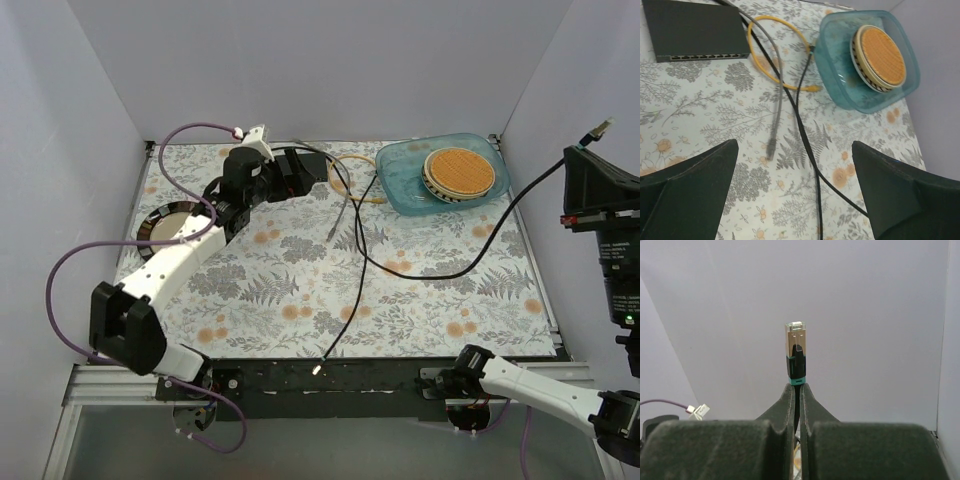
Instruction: Insert the plug into the switch port
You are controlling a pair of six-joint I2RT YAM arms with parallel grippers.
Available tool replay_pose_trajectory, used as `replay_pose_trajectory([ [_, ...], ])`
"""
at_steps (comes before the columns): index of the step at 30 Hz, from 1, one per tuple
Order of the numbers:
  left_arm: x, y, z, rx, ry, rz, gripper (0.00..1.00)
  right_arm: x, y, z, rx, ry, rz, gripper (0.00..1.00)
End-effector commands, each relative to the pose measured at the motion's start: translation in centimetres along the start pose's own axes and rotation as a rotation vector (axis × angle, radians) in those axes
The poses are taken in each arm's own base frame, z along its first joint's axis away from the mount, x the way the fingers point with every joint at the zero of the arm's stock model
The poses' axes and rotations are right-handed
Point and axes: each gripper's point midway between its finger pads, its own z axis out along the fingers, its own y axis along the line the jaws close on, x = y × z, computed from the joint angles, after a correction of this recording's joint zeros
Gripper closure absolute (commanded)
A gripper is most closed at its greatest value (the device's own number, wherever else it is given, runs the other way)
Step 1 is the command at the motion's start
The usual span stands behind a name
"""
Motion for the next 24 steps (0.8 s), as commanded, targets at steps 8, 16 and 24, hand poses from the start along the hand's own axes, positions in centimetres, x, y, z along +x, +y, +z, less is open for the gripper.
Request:
replay_pose_trajectory([
  [8,-4.7,5.6,10.9,-0.211,-0.117,0.013,0.02,8.4,3.2,1.6,-0.045,0.214,-0.098,0.99],
  [16,-4.0,9.1,21.6,-0.276,-0.111,0.163,0.02,14.5,4.5,-0.8,-0.093,0.343,0.013,0.99],
  [24,-5.1,11.2,26.9,-0.310,-0.229,0.262,0.02,18.9,6.4,-1.9,-0.147,0.473,0.056,0.99],
])
